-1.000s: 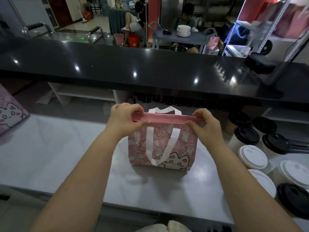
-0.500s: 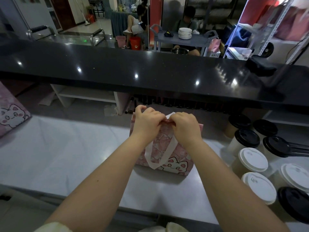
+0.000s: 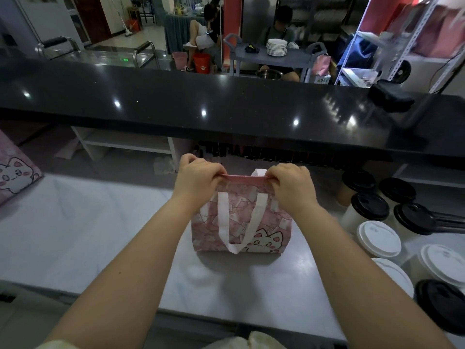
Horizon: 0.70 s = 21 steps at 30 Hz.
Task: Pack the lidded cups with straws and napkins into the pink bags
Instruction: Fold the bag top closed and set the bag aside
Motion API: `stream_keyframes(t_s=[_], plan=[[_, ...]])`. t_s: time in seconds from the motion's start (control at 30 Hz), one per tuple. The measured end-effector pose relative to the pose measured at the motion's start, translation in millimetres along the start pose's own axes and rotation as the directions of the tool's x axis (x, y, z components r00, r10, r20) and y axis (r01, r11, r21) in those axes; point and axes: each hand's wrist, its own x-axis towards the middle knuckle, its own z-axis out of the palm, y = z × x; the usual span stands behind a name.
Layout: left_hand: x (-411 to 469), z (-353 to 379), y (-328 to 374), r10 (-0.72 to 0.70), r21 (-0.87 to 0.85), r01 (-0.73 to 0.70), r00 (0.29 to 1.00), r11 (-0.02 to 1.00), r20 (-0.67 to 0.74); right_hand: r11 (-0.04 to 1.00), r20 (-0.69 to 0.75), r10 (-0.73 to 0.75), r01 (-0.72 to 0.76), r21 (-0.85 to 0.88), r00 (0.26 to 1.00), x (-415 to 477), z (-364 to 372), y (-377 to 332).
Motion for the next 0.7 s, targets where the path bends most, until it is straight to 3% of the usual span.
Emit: stream_keyframes(t_s=[0.1, 0.2, 0.37, 0.5, 0.6, 0.7], plan=[[-3, -8, -15, -0.021, 0.027, 0.020, 0.999, 0.999, 0.034, 0.991, 0.041, 0.124, -0.126, 0.053, 0.991, 3, -4, 17], [-2, -10, -21, -0.087, -0.043, 0.092, 0.991, 0.995, 0.104, 0.981, 0.016, 0.156, -0.157, 0.112, 0.988, 3, -4, 20], [-6, -7, -21, -0.126, -0.081, 0.128, 0.992, 0.988, 0.025, 0.981, 0.017, 0.168, -0.169, 0.096, 0.986, 7, -7, 19], [-15, -8, -36, -0.108, -0.127, 0.110, 0.994, 0.986, 0.027, 0.943, 0.107, 0.301, -0.312, 0.114, 0.948, 6, -10, 42], [-17, -6, -42, -0.180, -0.233, 0.190, 0.982, 0.954, 0.064, 0.952, 0.083, 0.273, -0.282, 0.121, 0.958, 7, -3, 44], [-17, -2, -40, -0.284, -0.248, 0.277, 0.959, 0.928, 0.007, 0.961, 0.000, 0.241, -0.239, 0.143, 0.970, 8, 3, 39]])
